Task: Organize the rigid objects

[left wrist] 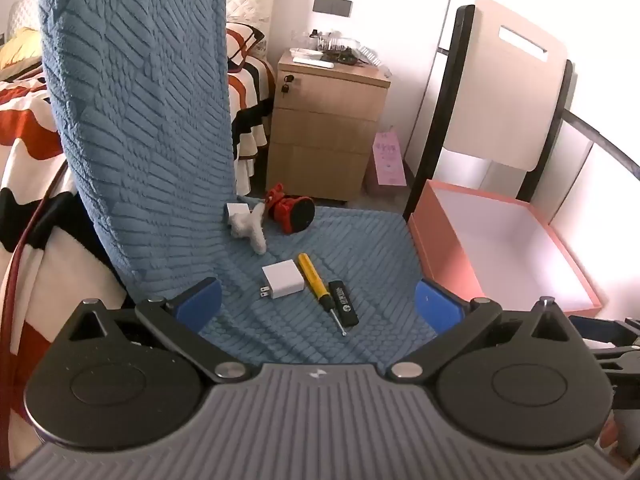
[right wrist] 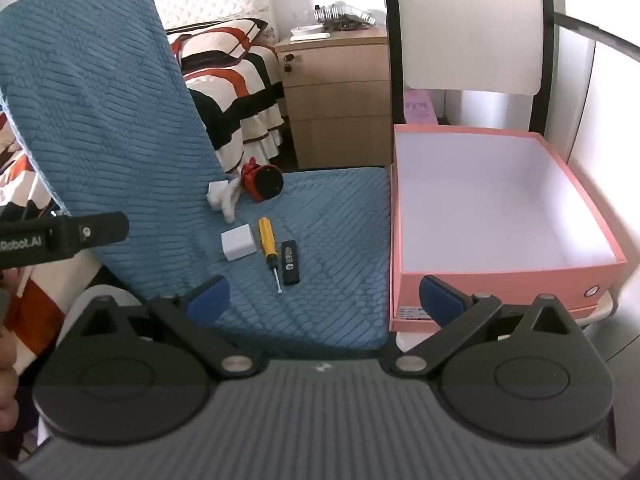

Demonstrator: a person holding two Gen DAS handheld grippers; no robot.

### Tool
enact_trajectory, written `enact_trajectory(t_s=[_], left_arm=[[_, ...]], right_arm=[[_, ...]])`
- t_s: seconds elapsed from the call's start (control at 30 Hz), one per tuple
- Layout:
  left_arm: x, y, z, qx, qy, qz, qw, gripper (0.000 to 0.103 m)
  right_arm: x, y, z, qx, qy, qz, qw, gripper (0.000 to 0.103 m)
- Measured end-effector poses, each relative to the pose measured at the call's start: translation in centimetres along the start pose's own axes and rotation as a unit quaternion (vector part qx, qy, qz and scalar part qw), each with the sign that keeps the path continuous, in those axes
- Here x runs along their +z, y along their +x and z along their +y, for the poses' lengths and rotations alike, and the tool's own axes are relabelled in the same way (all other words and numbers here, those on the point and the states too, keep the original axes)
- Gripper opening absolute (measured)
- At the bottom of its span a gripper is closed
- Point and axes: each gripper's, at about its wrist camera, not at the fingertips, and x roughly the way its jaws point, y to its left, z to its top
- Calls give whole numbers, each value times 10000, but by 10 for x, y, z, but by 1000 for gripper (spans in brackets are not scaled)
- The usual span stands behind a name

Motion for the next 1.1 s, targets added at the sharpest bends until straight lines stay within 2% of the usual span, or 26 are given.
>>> enact_trajectory(t_s=[0.1, 0.23, 0.3, 1.1], left_arm=[[0, 1, 0, 45, -64, 25, 10000, 103], [2, -2, -4, 11, -66, -49, 10000, 103], [0, -5, -3, 24, -84, -125, 9999, 103], [-4, 4, -1, 24, -155, 35, 9999, 103]], right_arm=[[-3, -3, -3, -78, -50, -51, 9999, 103], [1, 4, -3, -33, 3, 199, 9998, 103], [-2, 6, -5, -21, 8, 186, 9998, 103], [-6, 12, -10, -16, 67, 204, 9998, 103]])
